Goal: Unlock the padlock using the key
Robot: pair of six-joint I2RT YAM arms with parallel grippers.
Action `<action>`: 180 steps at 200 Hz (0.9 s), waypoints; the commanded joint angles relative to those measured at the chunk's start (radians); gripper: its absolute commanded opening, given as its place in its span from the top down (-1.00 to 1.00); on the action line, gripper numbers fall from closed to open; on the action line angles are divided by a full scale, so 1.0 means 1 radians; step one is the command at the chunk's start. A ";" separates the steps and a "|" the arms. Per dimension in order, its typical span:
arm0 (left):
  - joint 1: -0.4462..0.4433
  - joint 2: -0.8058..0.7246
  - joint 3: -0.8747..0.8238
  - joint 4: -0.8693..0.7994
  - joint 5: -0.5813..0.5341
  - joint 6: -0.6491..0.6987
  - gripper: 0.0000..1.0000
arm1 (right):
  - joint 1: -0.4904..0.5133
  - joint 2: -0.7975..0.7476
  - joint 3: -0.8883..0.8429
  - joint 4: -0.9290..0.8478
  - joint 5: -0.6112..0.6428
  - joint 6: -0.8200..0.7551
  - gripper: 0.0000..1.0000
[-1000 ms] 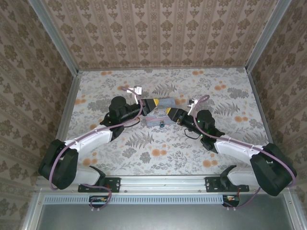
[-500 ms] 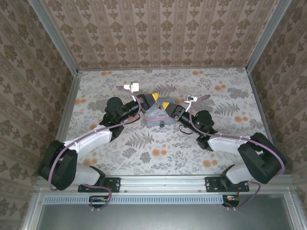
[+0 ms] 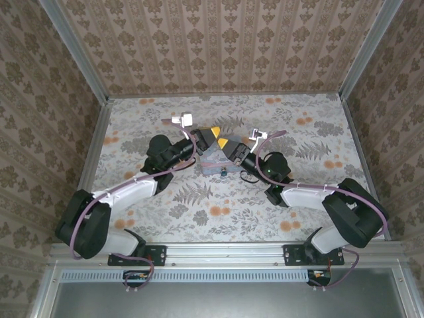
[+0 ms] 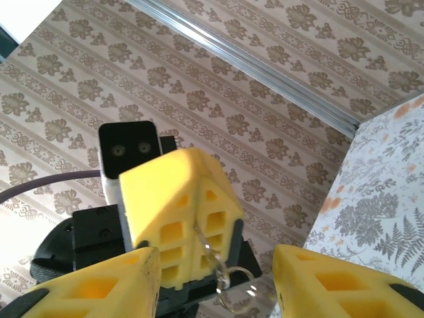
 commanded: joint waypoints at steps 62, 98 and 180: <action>-0.016 0.023 -0.004 0.077 -0.013 -0.028 1.00 | 0.016 0.031 0.035 0.050 0.029 0.010 0.16; -0.020 0.023 -0.005 0.078 -0.017 -0.026 1.00 | 0.017 0.035 0.032 0.049 0.035 0.012 0.29; -0.023 0.019 -0.025 0.084 -0.029 -0.027 1.00 | 0.014 0.019 0.028 0.047 0.045 0.009 0.35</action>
